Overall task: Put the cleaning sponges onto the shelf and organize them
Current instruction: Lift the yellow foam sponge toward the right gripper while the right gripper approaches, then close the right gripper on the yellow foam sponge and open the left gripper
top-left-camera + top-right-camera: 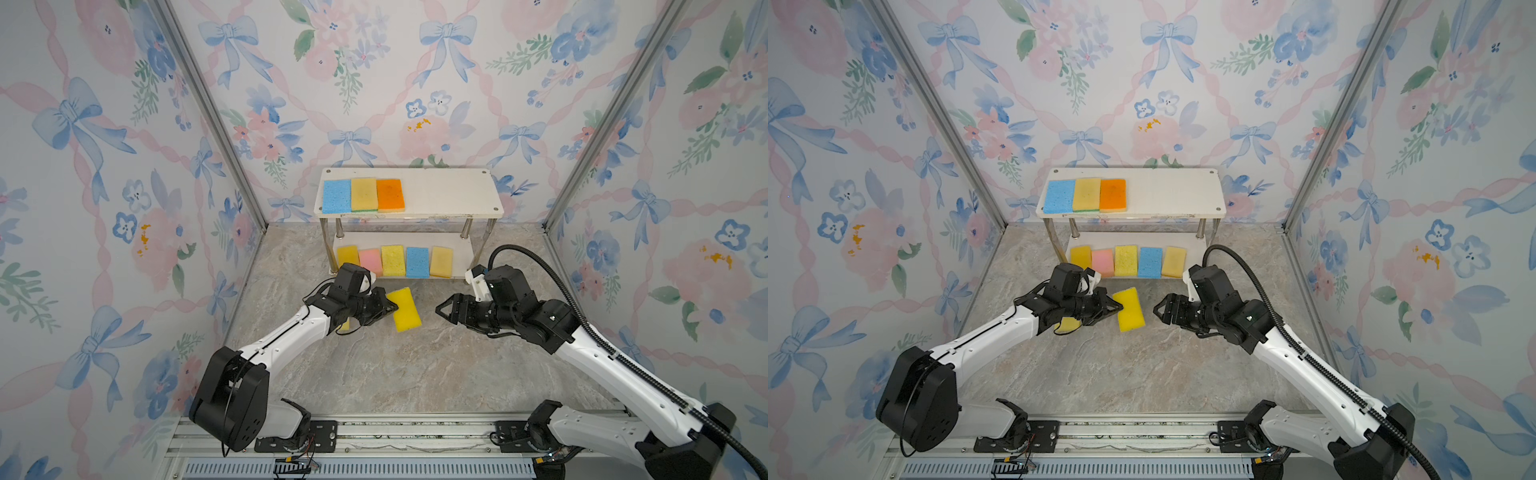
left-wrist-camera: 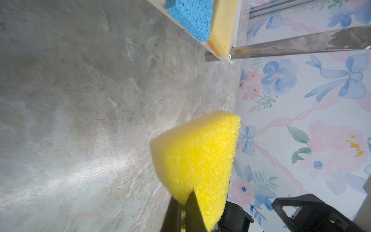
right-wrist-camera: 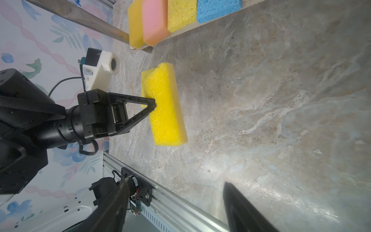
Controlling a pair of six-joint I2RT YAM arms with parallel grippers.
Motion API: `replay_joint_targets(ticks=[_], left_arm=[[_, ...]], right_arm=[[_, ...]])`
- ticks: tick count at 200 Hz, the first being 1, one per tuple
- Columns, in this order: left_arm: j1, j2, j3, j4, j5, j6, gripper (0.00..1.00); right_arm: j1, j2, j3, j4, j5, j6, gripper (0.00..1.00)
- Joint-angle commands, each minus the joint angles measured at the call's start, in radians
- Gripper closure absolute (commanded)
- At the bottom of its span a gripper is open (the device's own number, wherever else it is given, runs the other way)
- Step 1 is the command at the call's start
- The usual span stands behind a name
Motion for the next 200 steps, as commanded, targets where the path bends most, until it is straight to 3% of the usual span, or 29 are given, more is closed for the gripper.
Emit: replay_joint_targets(ticks=[1, 103, 200], left_arm=[[0.001, -0.028, 0.030, 0.031, 0.043, -0.082, 1.00], [0.001, -0.084, 0.026, 0.030, 0.052, -0.109, 1.00], [0.002, -0.116, 0.002, 0.030, 0.060, -0.111, 1.00]], right_arm=[[0.033, 0.043, 0.011, 0.038, -0.016, 0.000, 0.27], [0.072, 0.196, 0.088, 0.106, -0.047, -0.017, 0.54], [0.106, 0.198, 0.084, 0.122, -0.026, 0.006, 0.68]])
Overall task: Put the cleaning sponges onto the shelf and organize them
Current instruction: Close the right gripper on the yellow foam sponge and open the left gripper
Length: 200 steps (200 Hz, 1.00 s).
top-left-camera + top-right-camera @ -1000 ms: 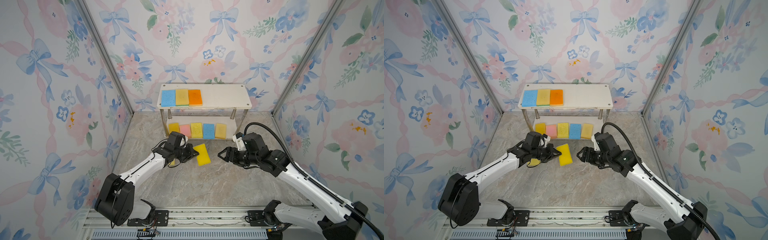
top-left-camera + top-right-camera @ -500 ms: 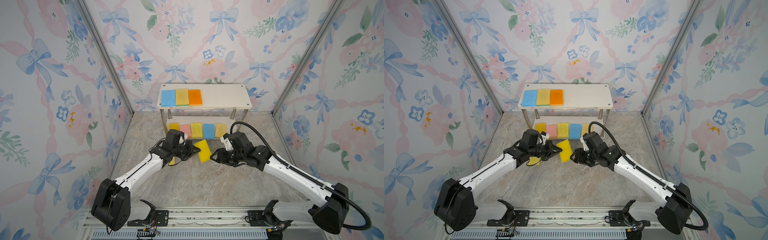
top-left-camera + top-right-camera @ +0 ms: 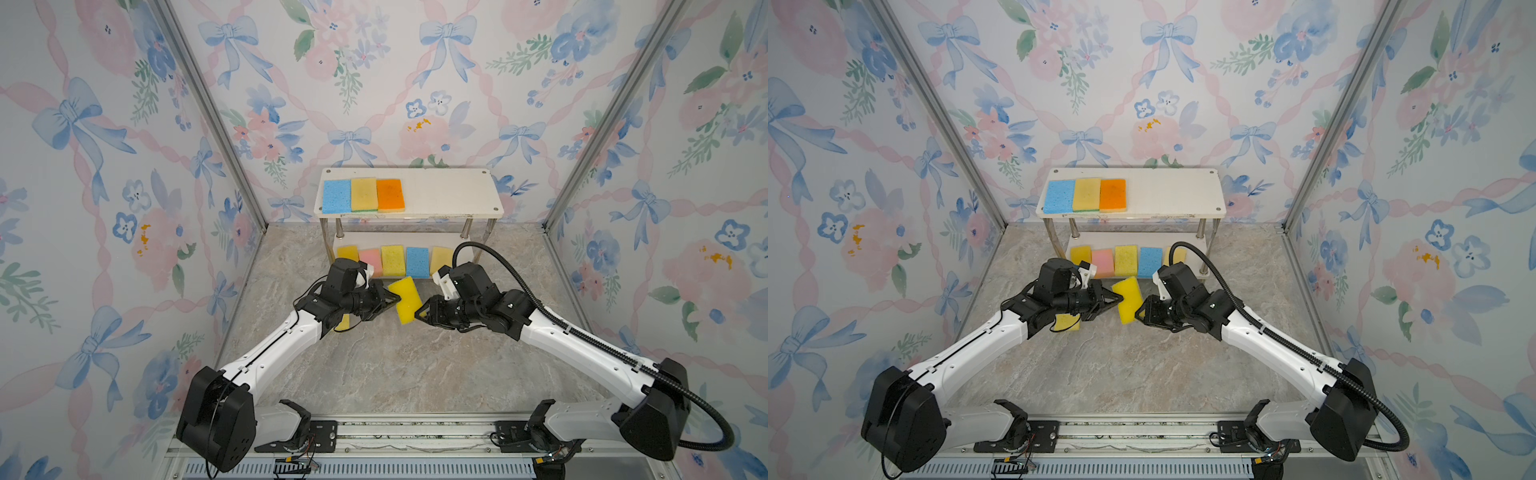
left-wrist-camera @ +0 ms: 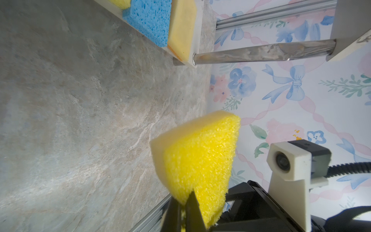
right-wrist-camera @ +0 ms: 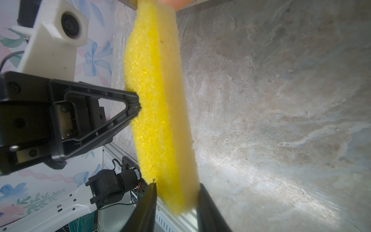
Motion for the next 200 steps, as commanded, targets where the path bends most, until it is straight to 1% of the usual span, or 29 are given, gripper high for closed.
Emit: replay_joint_targets(ticks=[1, 25, 40, 63, 82, 90, 104, 129, 160, 182, 190, 196, 200], left_arm=[[0.003, -0.018, -0.015, 0.006, 0.019, -0.008, 1.00], [0.003, -0.021, -0.018, 0.005, 0.021, -0.009, 1.00], [0.003, -0.023, -0.021, 0.006, 0.022, -0.007, 1.00], [0.004, -0.024, -0.024, 0.005, 0.027, -0.007, 0.99], [0.006, -0.029, -0.025, 0.004, 0.028, -0.006, 0.97], [0.007, -0.030, -0.028, 0.006, 0.032, -0.004, 0.91], [0.012, -0.034, -0.034, 0.005, 0.039, -0.003, 0.72], [0.026, -0.054, -0.048, 0.005, 0.041, -0.003, 0.47], [0.048, -0.073, -0.070, 0.005, 0.064, 0.008, 0.31], [0.065, -0.088, -0.093, 0.005, 0.060, 0.012, 0.18], [0.072, -0.094, -0.103, 0.004, 0.058, 0.017, 0.11], [0.076, -0.098, -0.109, 0.004, 0.057, 0.022, 0.03], [0.080, -0.100, -0.116, 0.005, 0.055, 0.026, 0.02]], right_arm=[[0.016, -0.009, 0.023, 0.009, 0.016, 0.006, 0.68], [0.016, -0.017, 0.022, 0.001, 0.025, 0.008, 0.71], [0.017, -0.020, 0.019, -0.001, 0.029, 0.013, 0.75], [0.021, -0.022, 0.016, -0.008, 0.038, 0.018, 0.87], [0.023, -0.024, 0.017, -0.022, 0.054, 0.021, 0.92], [0.023, -0.027, 0.020, -0.032, 0.063, 0.022, 0.95], [0.023, -0.033, 0.017, -0.037, 0.074, 0.019, 0.97], [0.023, -0.043, 0.016, -0.045, 0.097, 0.024, 1.00], [0.021, -0.043, 0.019, -0.075, 0.129, 0.029, 1.00], [0.011, -0.054, 0.013, -0.121, 0.160, 0.040, 1.00], [0.005, -0.064, 0.010, -0.143, 0.174, 0.040, 1.00], [0.003, -0.075, 0.010, -0.162, 0.186, 0.038, 1.00], [-0.001, -0.083, 0.011, -0.176, 0.194, 0.034, 1.00]])
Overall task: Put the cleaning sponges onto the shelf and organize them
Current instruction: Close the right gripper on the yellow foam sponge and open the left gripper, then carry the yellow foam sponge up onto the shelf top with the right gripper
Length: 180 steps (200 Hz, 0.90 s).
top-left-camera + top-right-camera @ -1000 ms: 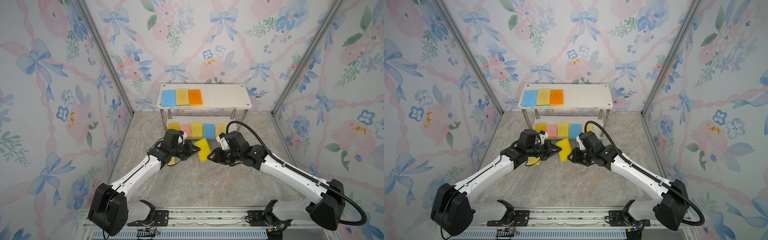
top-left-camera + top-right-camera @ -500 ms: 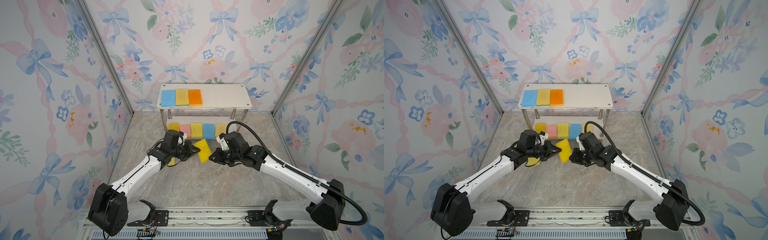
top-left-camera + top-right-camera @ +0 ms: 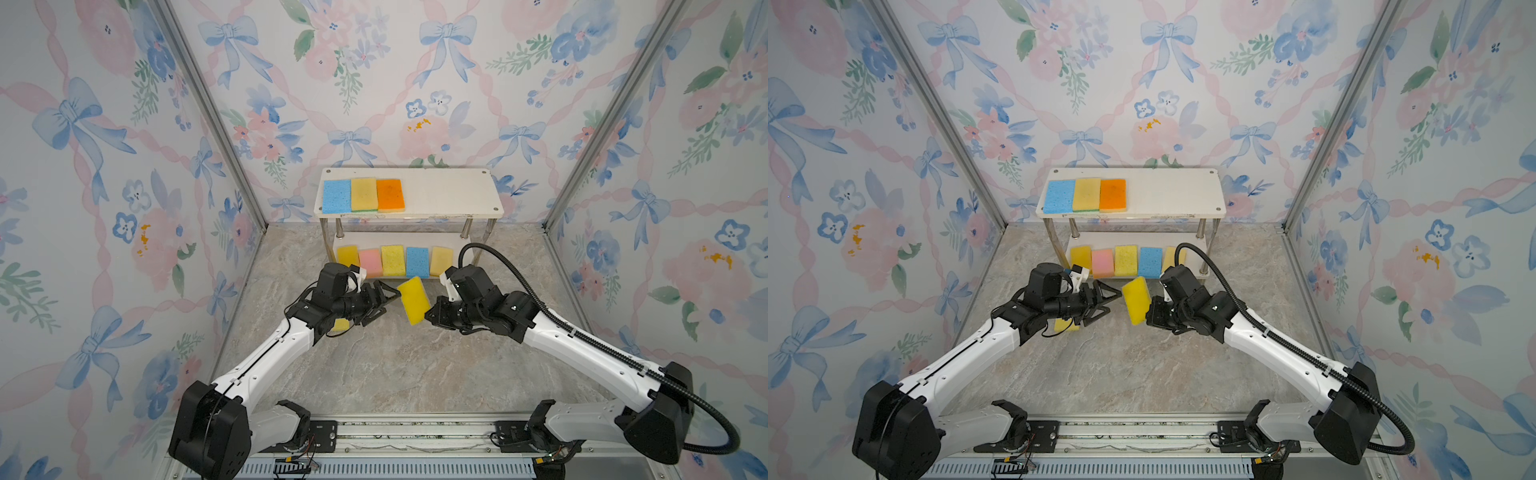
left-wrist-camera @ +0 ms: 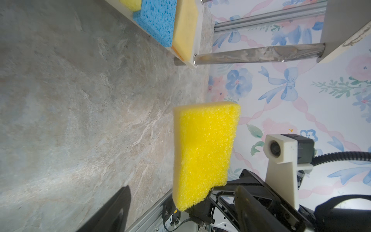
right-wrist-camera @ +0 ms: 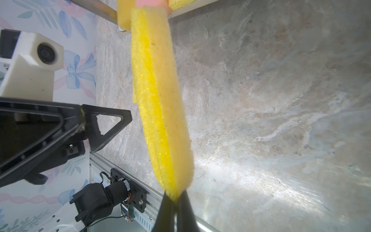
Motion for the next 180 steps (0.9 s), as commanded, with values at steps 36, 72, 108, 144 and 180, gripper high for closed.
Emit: replay_joint_targets(ticks=[36, 72, 108, 144, 180], left_arm=[[0.030, -0.021, -0.091, -0.001, 0.016, 0.067, 0.02], [0.032, 0.001, -0.124, -0.001, 0.024, 0.096, 0.02], [0.038, 0.012, -0.123, -0.001, 0.029, 0.120, 0.02], [0.039, -0.011, -0.113, -0.005, 0.040, 0.147, 0.02], [0.038, -0.043, -0.159, -0.006, 0.043, 0.139, 0.02]], right_arm=[[-0.048, -0.115, 0.092, -0.247, 0.084, -0.137, 1.00], [-0.062, -0.103, 0.310, -0.354, -0.031, -0.325, 1.00], [-0.108, -0.080, 0.500, -0.330, -0.129, -0.320, 1.00], [-0.200, -0.061, 0.614, -0.197, -0.247, -0.250, 1.00], [-0.279, -0.008, 0.708, -0.090, -0.304, -0.151, 1.00]])
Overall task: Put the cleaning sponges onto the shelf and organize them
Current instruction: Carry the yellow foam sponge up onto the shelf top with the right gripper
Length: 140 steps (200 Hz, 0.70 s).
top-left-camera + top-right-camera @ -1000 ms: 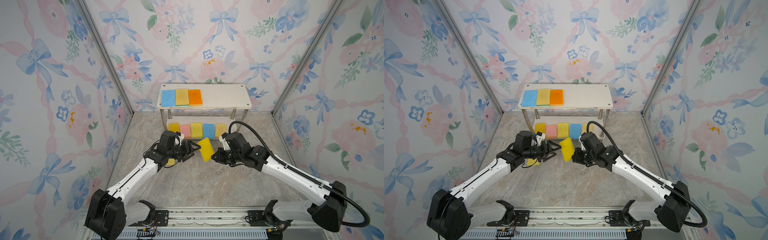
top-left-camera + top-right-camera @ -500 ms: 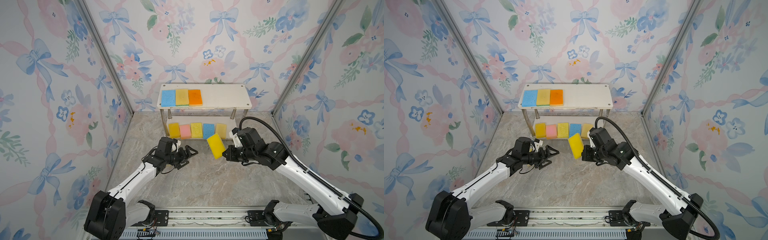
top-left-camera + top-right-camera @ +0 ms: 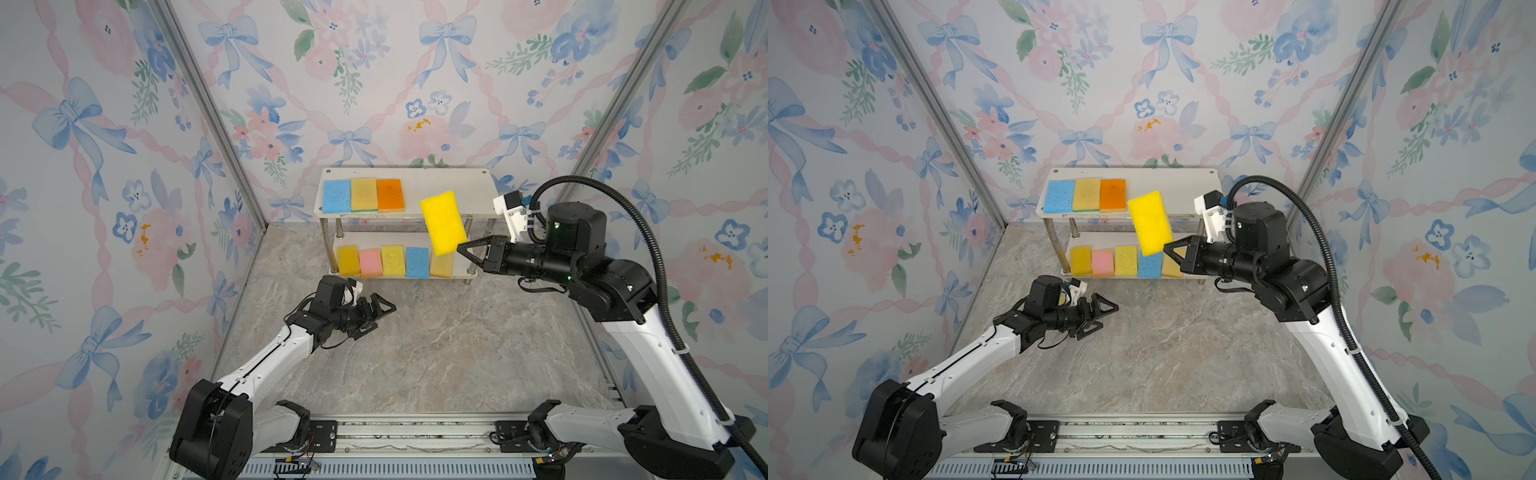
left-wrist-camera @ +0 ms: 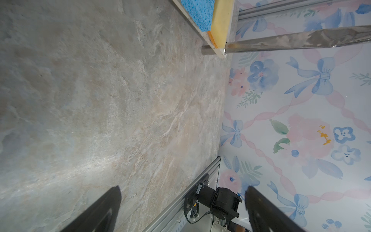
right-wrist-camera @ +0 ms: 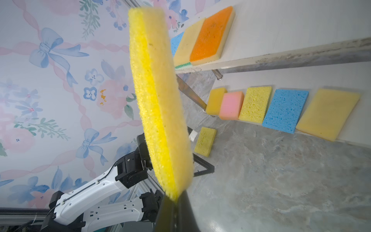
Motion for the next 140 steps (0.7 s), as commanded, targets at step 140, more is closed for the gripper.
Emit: replay_joint_targets(ticks=[140], left_arm=[[0.064, -0.179, -0.142, -0.037, 0.065, 0.017, 0.02]], right_arm=[[-0.169, 0.690, 0.701, -0.130, -0.129, 0.213, 0.99]])
